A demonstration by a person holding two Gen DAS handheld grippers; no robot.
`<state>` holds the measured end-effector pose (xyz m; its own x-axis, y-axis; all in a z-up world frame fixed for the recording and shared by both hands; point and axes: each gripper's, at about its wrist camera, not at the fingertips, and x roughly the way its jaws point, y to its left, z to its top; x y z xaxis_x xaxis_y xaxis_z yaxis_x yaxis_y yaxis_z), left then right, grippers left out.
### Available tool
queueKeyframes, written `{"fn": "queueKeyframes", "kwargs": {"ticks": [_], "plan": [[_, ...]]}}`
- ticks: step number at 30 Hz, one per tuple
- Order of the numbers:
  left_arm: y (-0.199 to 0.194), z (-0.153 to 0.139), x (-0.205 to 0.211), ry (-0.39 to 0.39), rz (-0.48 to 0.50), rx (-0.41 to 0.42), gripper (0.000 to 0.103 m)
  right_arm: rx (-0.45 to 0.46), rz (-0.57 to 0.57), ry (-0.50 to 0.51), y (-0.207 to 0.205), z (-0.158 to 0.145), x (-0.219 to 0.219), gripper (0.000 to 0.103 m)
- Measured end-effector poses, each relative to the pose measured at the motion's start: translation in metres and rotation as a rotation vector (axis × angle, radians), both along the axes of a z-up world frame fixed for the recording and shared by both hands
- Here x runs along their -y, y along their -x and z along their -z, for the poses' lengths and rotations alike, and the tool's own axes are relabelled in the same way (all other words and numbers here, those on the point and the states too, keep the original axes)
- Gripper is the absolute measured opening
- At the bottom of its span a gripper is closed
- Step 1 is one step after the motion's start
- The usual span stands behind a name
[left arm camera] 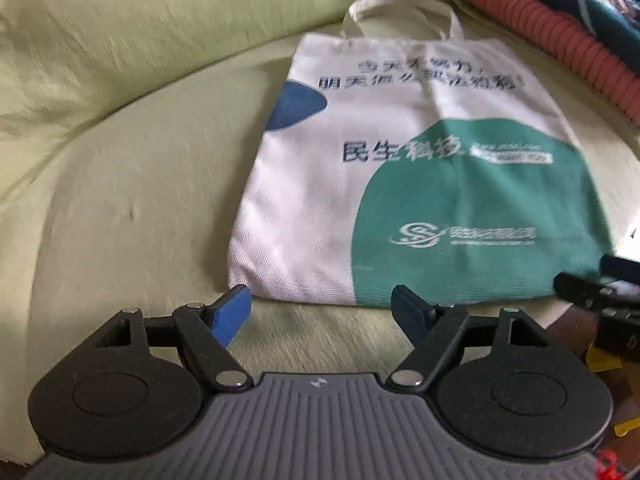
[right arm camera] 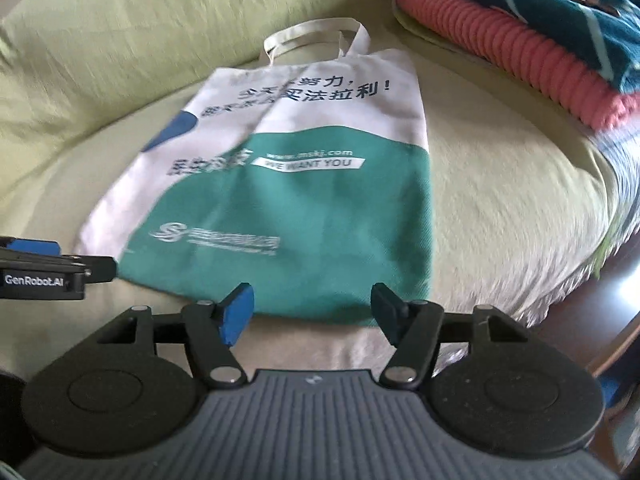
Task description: Fold shopping bag
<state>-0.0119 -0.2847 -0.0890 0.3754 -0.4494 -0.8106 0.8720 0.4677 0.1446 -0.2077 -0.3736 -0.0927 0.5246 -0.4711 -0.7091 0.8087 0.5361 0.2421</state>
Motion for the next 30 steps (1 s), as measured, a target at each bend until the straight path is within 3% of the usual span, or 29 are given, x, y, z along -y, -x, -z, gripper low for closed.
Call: {"fn": "queueKeyframes", "kwargs": {"ticks": [5,15,30], "plan": [[0.017,-0.020,-0.012,0.040,0.012,0.006,0.080,0.023,0.051,0.030,0.012,-0.020,-0.010,0.074],[0.054,-0.058,-0.030,0.096,0.048,0.066,0.081,0.058,0.052,0.081,0.030,-0.042,-0.034,0.076],[0.088,-0.080,-0.065,0.161,0.062,0.135,0.083,0.046,0.086,0.144,0.050,-0.063,-0.057,0.088]]}}
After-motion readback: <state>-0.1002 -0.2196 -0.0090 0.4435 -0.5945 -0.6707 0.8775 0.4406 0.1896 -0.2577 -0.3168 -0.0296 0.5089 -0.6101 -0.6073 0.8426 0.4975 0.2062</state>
